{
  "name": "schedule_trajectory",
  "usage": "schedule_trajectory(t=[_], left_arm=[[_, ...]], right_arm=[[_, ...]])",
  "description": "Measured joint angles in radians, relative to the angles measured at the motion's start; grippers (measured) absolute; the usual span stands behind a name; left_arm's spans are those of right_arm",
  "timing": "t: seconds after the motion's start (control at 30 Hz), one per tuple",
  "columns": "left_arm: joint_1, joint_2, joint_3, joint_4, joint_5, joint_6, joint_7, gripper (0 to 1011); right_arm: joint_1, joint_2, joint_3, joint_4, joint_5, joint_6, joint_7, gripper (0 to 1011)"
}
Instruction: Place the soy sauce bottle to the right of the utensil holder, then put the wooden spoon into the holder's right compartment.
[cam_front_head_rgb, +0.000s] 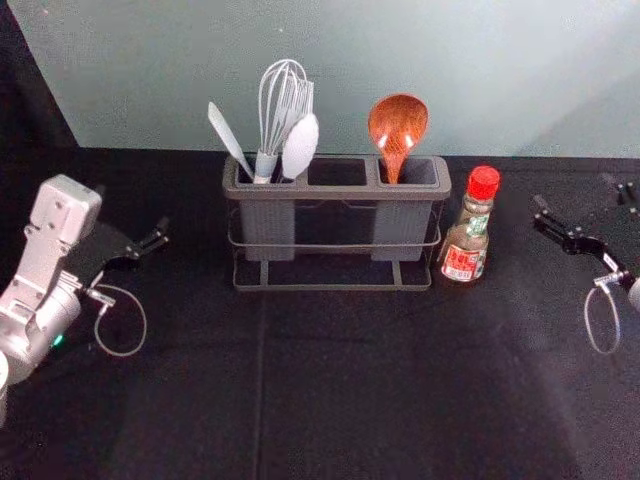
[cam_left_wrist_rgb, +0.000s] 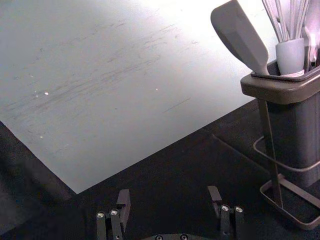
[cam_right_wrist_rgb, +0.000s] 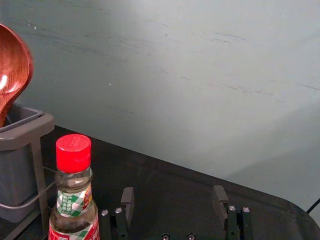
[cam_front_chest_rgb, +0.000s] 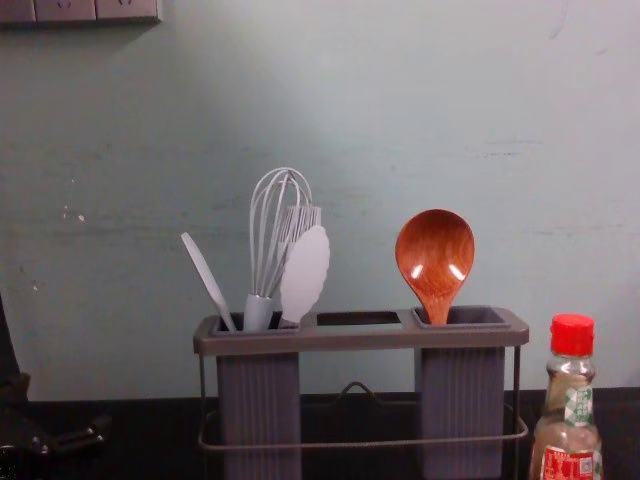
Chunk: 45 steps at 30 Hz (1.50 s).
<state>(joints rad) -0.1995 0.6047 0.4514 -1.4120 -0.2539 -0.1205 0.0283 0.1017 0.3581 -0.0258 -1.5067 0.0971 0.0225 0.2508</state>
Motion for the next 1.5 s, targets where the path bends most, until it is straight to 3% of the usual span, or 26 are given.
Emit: schedule_trajectory(t=[1.5], left_arm=[[0.0,0.0,0.0,0.0,0.0,0.0,0.0,1011]], right_arm=[[0.0,0.0,0.0,0.0,0.0,0.0,0.0,1004]])
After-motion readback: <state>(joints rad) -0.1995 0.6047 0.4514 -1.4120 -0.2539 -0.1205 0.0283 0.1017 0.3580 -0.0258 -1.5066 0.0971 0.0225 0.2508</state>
